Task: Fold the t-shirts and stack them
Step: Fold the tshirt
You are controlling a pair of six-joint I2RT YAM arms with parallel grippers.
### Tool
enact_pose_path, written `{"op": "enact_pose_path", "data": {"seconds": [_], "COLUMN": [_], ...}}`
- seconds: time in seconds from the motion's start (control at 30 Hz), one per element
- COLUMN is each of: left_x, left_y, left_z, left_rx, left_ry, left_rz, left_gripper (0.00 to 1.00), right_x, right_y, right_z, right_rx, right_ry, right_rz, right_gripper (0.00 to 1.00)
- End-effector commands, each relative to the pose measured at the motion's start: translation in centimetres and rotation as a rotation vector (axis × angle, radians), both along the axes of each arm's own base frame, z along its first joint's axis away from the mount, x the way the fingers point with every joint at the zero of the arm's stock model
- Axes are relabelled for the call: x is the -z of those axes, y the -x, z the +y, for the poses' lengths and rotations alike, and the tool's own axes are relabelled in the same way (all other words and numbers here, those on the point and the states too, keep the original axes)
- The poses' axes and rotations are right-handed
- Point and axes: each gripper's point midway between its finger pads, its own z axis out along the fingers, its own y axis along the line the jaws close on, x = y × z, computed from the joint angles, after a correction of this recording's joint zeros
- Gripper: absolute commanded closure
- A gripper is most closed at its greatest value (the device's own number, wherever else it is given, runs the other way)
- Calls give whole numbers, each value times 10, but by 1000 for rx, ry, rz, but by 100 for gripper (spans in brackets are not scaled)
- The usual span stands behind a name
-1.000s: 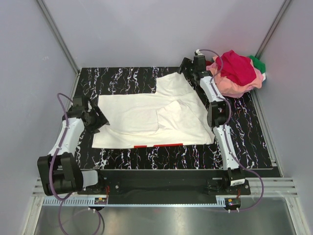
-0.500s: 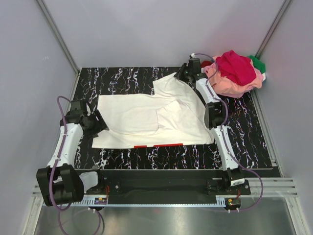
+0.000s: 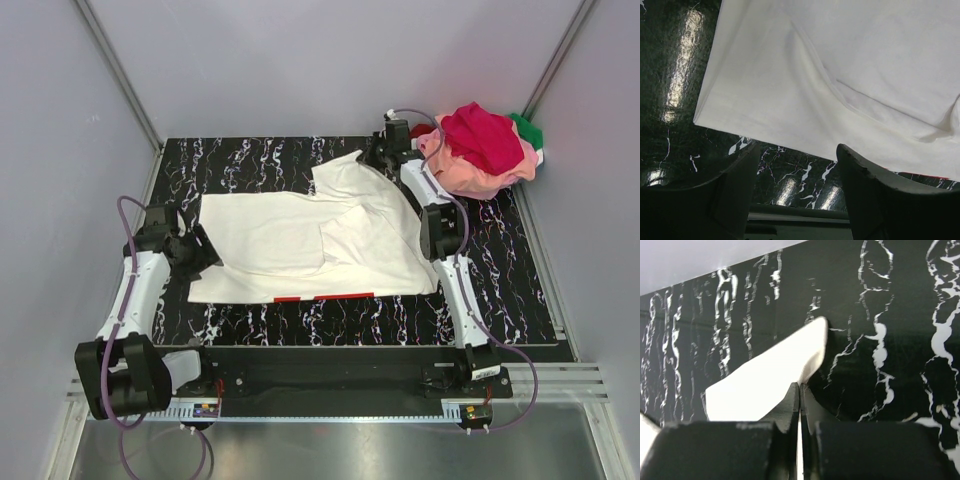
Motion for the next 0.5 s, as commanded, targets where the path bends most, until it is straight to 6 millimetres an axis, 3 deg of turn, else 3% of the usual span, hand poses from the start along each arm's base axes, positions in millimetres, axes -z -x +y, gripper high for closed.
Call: {"op": "enact_pose_path", "data": {"seconds": [0.0,0.03,0.07,0.1,0.17,0.2,0.23,0.27,0.33,0.4,0.43,0.47], "left_x": [-27,-30,-29,-43,-43,-58,-60,-60,-57,-44,-18,-23], "left_y": [-35,-43,-56,-72,-97,-116,-127,-151,-173,-204,-214,-231], "left_z": [8,11,11,13,16,22,25,36,47,58,62,64], "left_rx": [-28,-44,-63,-74,-107,-125,-144,-166,-196,-214,-217,-216], "left_ry": [-18,-15,-1,6,36,34,38,16,4,-3,-2,0], "left_rz": [-122,-124,-123,-162,-168,-207,-212,-221,-222,-203,-150,-169], "left_gripper": [32,33,33,33,33,33,33,33,34,35,36,36], "right_x": [-133,-158,-167,-177,-205,-211,-222,-225,-234,-236,-235,-235], "right_y": [-1,6,11,17,37,45,60,70,95,119,127,134], "right_z": [6,7,5,5,7,8,7,10,9,11,11,10], "right_rx": [-61,-70,-81,-87,-122,-129,-145,-157,-174,-194,-200,-191], "right_ry": [-7,-7,3,7,14,16,31,40,57,75,95,111], "right_rz": [-239,-261,-264,-272,-297,-300,-308,-306,-303,-289,-284,-282], "right_gripper": [100,100,100,100,100,100,100,100,100,100,100,100]}}
